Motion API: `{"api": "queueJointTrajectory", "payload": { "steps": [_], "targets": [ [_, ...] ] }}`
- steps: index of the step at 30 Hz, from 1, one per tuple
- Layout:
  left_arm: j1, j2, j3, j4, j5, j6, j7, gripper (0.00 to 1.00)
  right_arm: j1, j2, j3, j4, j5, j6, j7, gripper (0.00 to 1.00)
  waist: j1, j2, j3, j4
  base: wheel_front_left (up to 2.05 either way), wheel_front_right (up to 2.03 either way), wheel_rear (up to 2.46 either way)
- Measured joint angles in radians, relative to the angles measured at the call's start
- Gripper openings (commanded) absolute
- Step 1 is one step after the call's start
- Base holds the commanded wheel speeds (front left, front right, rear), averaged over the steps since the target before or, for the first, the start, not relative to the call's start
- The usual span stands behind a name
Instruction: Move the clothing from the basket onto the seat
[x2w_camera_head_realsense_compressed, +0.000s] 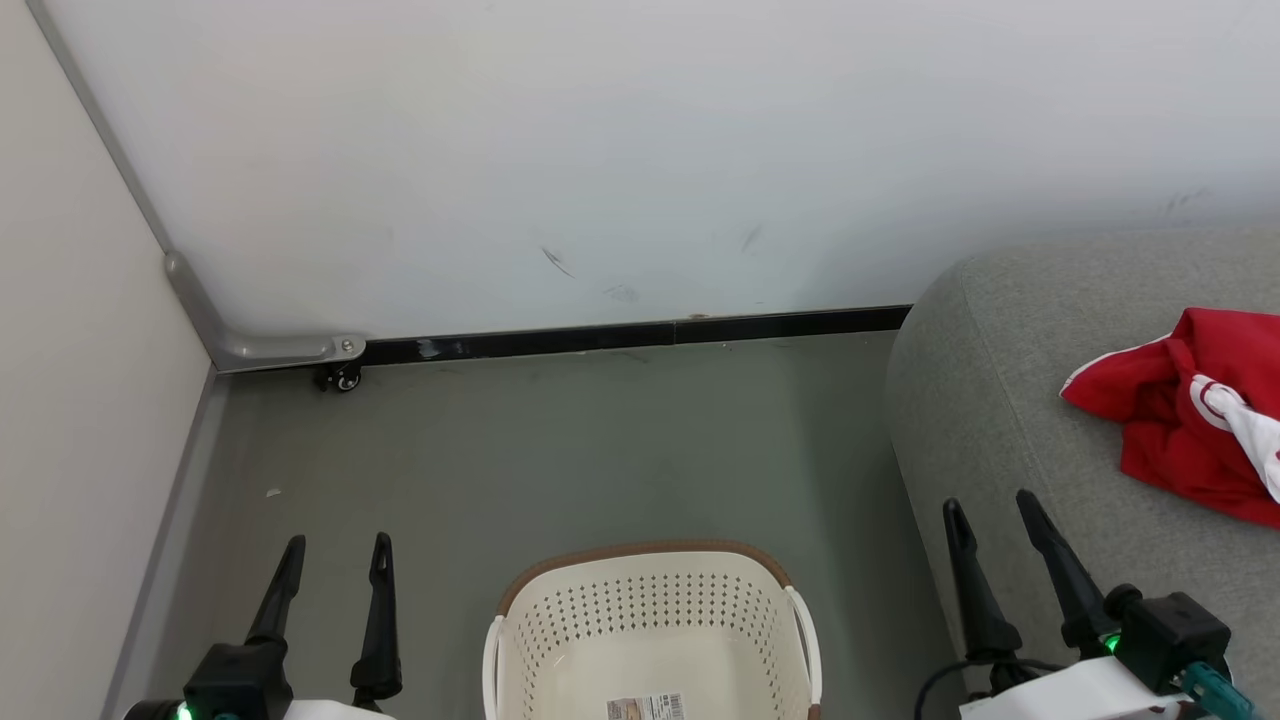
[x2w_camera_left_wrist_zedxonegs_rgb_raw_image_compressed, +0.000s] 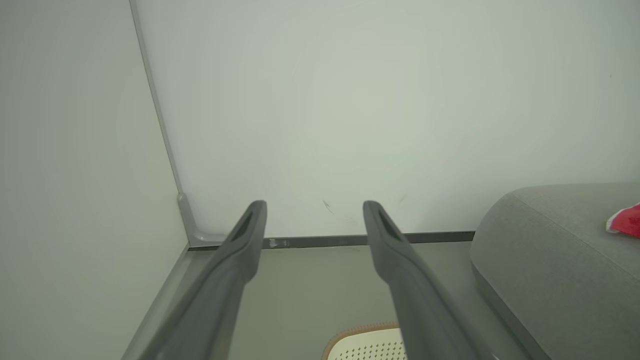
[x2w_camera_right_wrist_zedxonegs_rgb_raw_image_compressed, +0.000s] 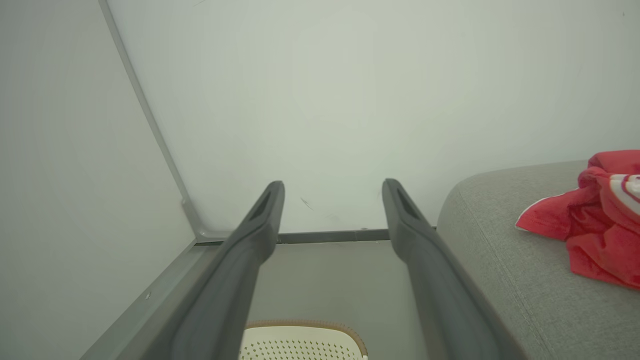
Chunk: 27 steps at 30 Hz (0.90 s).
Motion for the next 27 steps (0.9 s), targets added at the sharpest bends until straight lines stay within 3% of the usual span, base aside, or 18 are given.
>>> {"api": "queueJointTrajectory", "payload": {
  "steps": [27],
  "targets": [
    [0.000,0.002,-0.001,0.016,0.016,0.002,0.000,1.00,0.051,0.006,-0.022,-0.069,-0.012,0.000,0.040,1.00,0.0000,0.0000,-0.004,0.012,0.00,0.00,0.00]
  ]
}}
